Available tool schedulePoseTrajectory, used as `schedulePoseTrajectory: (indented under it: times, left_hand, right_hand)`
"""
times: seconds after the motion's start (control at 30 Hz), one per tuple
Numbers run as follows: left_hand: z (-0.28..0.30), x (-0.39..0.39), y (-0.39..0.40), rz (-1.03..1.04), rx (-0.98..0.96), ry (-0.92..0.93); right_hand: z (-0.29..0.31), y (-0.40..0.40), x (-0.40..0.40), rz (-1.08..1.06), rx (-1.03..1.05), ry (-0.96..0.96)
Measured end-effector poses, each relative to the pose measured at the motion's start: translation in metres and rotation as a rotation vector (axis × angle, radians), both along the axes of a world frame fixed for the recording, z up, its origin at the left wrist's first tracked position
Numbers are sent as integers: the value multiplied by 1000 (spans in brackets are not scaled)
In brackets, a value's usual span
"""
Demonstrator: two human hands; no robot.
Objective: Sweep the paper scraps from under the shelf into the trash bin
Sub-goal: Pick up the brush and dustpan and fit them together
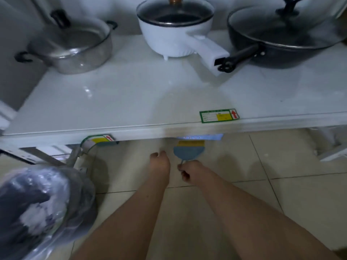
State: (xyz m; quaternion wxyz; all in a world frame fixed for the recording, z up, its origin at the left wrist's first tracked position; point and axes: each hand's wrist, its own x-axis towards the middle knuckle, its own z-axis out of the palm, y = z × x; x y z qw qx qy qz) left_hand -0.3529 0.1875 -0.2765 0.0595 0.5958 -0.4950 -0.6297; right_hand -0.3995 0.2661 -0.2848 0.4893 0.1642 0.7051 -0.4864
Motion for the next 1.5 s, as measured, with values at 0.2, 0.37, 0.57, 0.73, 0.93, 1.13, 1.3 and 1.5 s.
schedulePoseTrajectory:
  times: [0.2,0.37,0.57,0.73,0.93,1.13,1.3,1.5]
  left_hand:
    - [59,58,-45,155,-72,100]
    - [109,130,-75,287,-184,166]
    - [146,208,-110,367,-257,165]
    - [181,256,-132,431,-313,203]
    - [206,282,-161,486,-389,246]
    - [256,304,-162,515,-567,224]
    - [291,334,-171,505,-679,144]
    - [315,378,-200,686,-740,139]
  right_hand:
    - [66,-55,58,191,-85,82]
    - [103,-89,127,366,-170,79]
    - [144,-134,199,505,-225,85]
    - [179,-170,241,453,-271,-1]
    - [215,-208,280,503,-385,62]
    - [254,-228,298,588,-420,189]
    - [290,-237,317,679,-461,285]
    - [307,-252,343,721,-585,305]
